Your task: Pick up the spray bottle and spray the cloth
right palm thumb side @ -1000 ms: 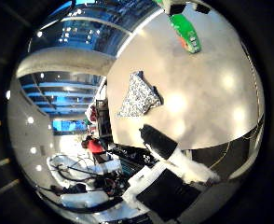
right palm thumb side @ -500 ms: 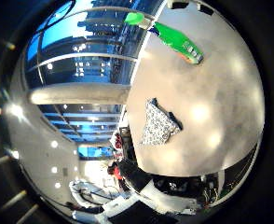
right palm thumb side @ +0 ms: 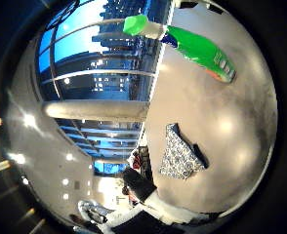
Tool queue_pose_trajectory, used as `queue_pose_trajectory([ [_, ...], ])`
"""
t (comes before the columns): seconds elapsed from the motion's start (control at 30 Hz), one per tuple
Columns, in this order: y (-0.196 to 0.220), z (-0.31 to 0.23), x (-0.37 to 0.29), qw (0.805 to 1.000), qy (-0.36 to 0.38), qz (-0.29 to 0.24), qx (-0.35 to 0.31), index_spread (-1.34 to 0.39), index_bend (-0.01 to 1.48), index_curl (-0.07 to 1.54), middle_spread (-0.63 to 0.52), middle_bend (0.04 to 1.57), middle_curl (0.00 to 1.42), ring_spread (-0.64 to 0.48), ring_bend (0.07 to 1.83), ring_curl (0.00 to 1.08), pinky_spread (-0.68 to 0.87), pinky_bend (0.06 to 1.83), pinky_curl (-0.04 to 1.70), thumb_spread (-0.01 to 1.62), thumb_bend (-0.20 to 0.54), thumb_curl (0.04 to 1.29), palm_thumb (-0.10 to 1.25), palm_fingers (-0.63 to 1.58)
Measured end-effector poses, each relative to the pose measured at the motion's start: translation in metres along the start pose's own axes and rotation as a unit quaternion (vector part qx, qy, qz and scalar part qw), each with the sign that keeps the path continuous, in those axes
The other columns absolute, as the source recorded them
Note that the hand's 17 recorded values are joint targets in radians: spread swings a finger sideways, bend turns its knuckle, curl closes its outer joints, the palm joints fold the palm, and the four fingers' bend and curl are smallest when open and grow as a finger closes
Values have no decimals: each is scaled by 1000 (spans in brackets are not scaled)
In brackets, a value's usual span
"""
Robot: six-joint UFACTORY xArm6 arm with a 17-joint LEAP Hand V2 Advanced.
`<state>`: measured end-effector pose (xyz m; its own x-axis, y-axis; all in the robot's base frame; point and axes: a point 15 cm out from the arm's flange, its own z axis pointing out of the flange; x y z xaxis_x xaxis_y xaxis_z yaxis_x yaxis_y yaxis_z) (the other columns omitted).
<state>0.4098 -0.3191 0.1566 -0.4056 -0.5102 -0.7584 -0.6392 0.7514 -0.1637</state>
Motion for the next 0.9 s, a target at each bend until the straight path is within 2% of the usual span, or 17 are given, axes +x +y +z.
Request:
queue_pose_trajectory([
  [0.43,-66,12,13,1000,-5,-6,24,-160,135,197,200,187,287,205,274,269,387,408,326,939,-30,289,393,-45],
  [0.9,-61,57,-11,1000,-21,-7,-5,-153,136,205,199,191,301,202,303,274,392,419,324,943,-28,294,402,-30],
])
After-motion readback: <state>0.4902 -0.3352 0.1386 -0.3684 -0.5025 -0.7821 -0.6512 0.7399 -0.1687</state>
